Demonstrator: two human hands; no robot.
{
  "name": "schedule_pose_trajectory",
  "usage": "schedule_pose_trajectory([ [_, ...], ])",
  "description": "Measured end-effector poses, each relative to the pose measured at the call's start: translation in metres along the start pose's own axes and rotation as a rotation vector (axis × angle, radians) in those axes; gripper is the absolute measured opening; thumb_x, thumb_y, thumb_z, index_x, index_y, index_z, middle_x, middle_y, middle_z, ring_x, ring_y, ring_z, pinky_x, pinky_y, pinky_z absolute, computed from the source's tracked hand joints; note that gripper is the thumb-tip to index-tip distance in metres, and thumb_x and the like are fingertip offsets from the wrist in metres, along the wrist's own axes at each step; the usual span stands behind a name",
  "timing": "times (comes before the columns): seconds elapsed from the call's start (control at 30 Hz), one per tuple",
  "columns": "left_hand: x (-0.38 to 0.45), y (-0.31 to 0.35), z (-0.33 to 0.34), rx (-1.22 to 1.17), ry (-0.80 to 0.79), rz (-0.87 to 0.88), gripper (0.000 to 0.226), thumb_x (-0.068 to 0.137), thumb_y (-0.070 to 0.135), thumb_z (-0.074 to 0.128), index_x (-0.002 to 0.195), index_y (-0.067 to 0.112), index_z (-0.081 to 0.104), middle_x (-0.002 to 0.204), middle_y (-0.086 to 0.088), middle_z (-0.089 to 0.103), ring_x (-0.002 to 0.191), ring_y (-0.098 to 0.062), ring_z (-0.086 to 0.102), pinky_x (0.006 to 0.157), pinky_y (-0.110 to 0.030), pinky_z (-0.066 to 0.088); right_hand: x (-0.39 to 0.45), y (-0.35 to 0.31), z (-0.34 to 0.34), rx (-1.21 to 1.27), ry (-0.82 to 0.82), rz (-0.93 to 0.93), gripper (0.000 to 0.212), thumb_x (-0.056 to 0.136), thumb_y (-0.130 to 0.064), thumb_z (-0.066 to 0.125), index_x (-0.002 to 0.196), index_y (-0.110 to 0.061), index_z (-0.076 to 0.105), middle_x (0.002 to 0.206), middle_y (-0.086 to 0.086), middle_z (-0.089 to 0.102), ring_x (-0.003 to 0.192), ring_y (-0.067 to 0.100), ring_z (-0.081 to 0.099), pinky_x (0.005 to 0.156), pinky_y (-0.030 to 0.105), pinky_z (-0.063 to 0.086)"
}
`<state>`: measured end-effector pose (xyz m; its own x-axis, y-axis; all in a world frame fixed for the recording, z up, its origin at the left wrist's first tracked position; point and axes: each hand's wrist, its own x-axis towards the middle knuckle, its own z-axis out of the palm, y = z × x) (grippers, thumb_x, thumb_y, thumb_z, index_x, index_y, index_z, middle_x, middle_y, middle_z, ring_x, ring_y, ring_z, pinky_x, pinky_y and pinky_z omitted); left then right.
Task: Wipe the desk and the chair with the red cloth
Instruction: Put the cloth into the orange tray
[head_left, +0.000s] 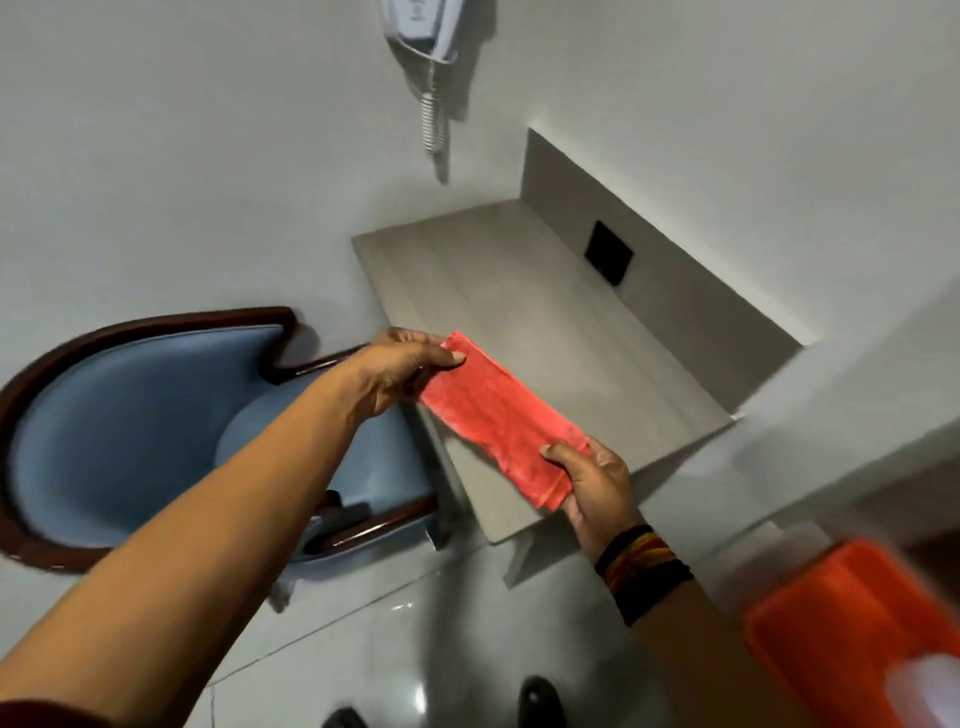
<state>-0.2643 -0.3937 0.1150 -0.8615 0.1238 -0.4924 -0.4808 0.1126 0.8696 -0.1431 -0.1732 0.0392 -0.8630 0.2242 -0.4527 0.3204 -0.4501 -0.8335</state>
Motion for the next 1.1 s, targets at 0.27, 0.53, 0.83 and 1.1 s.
schedule_pose_trajectory([
  [0.27, -0.017, -0.039, 0.142, 0.034, -0.102, 0.007, 0.037, 0.085, 0.005, 0.081, 0.12, -0.004, 0.074, 0.108, -0.021, 0.075, 0.09, -0.027, 0.07, 0.08, -0.033, 0.061, -0.054, 0.0, -0.135, -0.045, 0.268, -0.01, 0.017, 0.082, -0.004, 0.075, 0.097, -0.011, 0.076, 0.097, 0.01, 0.078, 0.085, 0.023, 0.074, 0.072, 0.035, 0.06],
  [0.53, -0.058, -0.085, 0.296, 0.086, -0.356, 0.053, 0.038, 0.086, -0.004, 0.079, 0.123, -0.006, 0.072, 0.103, -0.018, 0.072, 0.074, -0.017, 0.068, 0.063, -0.018, 0.058, -0.15, -0.014, -0.258, -0.011, 0.626, -0.095, 0.016, 0.088, -0.004, 0.073, 0.103, -0.009, 0.073, 0.098, 0.012, 0.076, 0.074, 0.013, 0.077, 0.061, 0.027, 0.062],
  [0.83, -0.077, -0.167, 0.432, 0.349, -0.363, 0.007, 0.026, 0.086, 0.004, 0.073, 0.109, 0.013, 0.077, 0.115, -0.021, 0.077, 0.111, -0.04, 0.073, 0.102, -0.048, 0.06, -0.171, 0.005, -0.367, -0.057, 0.866, 0.103, 0.021, 0.089, -0.001, 0.069, 0.089, -0.022, 0.066, 0.111, 0.015, 0.07, 0.088, 0.028, 0.063, 0.088, 0.044, 0.054],
  [1.1, -0.101, -0.193, 0.444, 0.84, -0.378, 0.381, 0.037, 0.095, 0.015, 0.054, 0.125, 0.022, 0.074, 0.131, -0.005, 0.074, 0.124, -0.03, 0.067, 0.107, -0.036, 0.054, -0.166, 0.024, -0.397, -0.871, 0.728, 0.065, 0.054, 0.096, -0.016, 0.064, 0.147, -0.006, 0.049, 0.15, 0.021, 0.051, 0.138, 0.039, 0.049, 0.114, 0.05, 0.041],
])
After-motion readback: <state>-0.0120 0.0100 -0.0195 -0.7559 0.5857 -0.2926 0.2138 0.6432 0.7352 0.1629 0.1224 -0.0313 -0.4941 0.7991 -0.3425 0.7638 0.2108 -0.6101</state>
